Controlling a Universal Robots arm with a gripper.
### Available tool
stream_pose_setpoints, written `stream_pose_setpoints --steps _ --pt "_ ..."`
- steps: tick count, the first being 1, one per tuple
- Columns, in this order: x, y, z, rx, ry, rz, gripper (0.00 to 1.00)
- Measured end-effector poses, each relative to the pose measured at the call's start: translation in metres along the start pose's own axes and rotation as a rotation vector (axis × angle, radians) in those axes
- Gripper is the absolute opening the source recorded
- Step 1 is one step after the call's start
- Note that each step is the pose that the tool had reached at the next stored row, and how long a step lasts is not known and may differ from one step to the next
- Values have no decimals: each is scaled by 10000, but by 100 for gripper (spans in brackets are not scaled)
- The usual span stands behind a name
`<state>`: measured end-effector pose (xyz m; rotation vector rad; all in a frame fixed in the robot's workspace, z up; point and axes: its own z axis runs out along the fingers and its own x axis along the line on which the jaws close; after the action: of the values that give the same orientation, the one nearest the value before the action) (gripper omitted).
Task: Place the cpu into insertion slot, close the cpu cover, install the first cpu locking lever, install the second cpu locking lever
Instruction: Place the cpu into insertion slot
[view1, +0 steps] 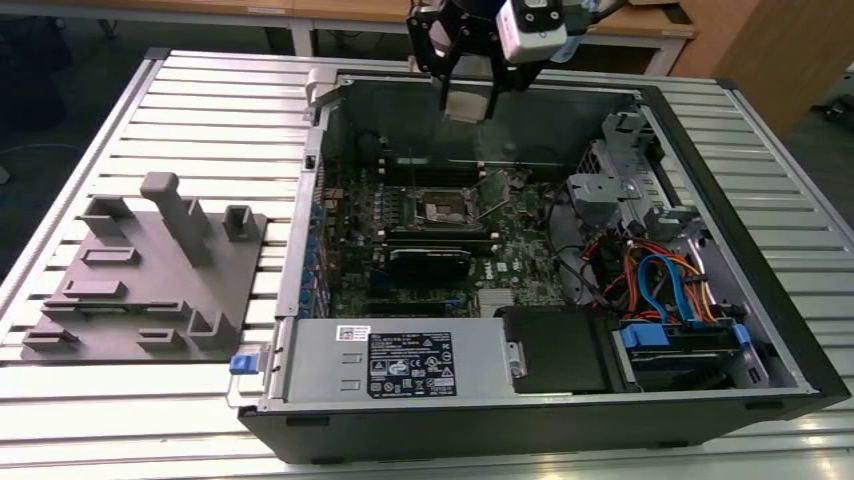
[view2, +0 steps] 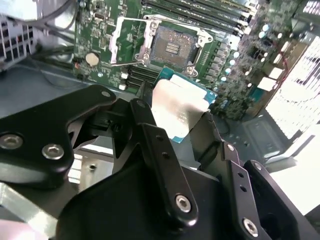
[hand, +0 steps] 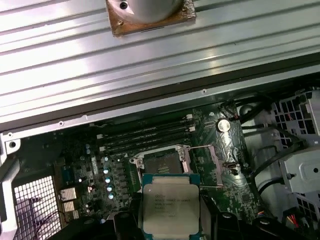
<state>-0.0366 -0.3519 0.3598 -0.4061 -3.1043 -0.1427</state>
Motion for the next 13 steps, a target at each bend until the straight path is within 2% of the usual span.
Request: stream_pose_setpoints --steps 3,13 --pt "0 0 2 -6 -31 354 54" --pt "0 0 2 -8 -35 384 54"
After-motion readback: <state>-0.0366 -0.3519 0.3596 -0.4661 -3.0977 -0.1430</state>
